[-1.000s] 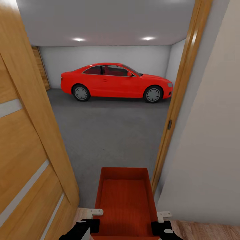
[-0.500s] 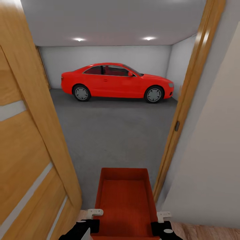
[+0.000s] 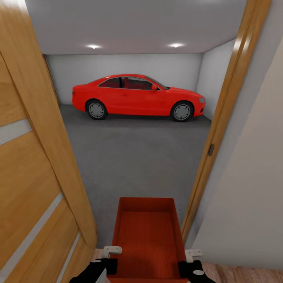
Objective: Move the two storage containers from the living room to the garage. In the garage, place one container on the floor and stack the other container on top of it (either order is fine).
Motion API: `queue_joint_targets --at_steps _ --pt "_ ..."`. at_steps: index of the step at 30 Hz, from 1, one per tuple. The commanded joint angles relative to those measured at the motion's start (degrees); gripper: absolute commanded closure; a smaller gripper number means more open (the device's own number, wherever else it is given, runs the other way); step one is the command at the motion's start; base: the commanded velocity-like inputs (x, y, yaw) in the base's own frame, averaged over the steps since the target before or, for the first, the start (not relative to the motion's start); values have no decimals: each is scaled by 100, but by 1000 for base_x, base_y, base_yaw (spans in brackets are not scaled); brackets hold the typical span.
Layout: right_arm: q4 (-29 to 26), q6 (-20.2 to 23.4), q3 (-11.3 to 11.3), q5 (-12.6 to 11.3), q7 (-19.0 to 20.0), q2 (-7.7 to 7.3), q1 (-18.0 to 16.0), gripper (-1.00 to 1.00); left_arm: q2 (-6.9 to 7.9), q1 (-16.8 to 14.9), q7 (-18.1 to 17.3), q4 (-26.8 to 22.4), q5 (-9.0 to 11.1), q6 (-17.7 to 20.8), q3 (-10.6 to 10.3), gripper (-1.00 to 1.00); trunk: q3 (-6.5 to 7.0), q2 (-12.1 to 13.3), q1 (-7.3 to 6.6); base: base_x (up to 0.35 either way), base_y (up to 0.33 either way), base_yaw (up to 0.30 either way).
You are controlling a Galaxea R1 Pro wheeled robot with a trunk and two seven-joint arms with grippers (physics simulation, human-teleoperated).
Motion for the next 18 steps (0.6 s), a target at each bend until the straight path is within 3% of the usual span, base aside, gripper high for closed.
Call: queue_joint_targets --at_steps 1,10,18 --pt "30 36 8 -137 -102 0 -4 100 -5 -2 49 -35 -27 34 -40 100 -5 -3 0 0 0 0" --pt "29 36 8 -137 -97 3 -4 100 -4 -2 69 -35 -27 36 -40 100 -5 -3 0 12 0 0" --pt "29 36 8 -137 -97 5 -4 100 3 -2 114 -35 -32 22 -49 100 -5 -3 0 284 0 0"
